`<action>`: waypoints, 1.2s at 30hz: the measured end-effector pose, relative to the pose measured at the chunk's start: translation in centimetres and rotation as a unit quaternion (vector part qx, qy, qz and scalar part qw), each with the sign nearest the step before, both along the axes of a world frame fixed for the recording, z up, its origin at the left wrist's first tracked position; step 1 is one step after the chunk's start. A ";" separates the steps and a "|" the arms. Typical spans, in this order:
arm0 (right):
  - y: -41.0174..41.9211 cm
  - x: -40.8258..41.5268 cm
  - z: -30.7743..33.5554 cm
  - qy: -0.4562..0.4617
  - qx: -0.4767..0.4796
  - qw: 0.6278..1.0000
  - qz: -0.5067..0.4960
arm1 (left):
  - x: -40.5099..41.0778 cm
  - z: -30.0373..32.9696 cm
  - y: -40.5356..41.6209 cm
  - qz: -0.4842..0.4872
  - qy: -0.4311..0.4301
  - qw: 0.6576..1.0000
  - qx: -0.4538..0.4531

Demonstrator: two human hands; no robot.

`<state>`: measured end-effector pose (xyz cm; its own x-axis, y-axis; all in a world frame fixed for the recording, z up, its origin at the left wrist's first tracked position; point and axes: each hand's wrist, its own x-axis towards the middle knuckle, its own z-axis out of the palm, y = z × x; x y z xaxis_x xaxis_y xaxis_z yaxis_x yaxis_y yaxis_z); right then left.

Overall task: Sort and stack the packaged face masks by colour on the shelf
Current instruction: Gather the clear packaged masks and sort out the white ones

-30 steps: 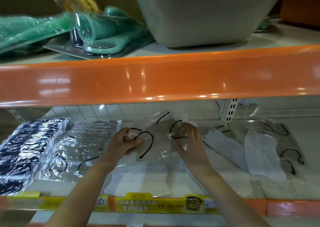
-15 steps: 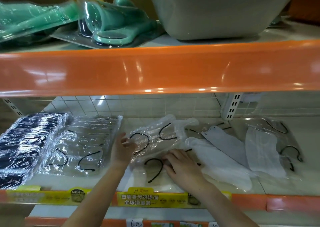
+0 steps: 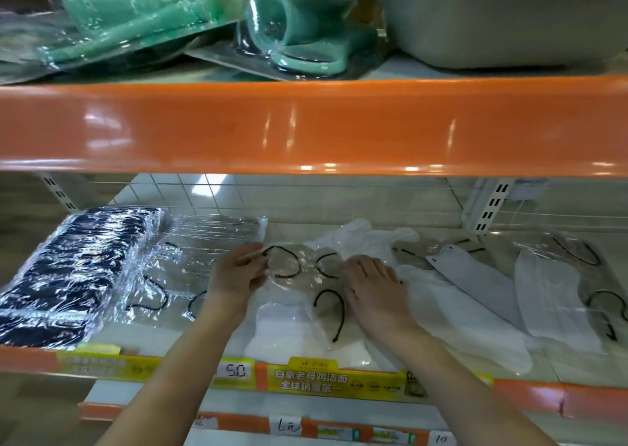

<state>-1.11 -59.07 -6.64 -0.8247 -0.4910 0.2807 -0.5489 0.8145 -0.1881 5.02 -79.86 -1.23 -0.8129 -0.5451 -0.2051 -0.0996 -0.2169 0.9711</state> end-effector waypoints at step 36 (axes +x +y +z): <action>-20.1 8.8 -2.4 0.052 -0.057 0.990 0.116 | 9.4 -6.5 -18.1 -0.172 0.050 0.614 -0.769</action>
<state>7.74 -79.20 -9.02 -0.6574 -0.6241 0.4223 -0.7398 0.6412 -0.2040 14.43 -97.99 -7.68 -0.9009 0.1752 0.3971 0.1934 0.9811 0.0060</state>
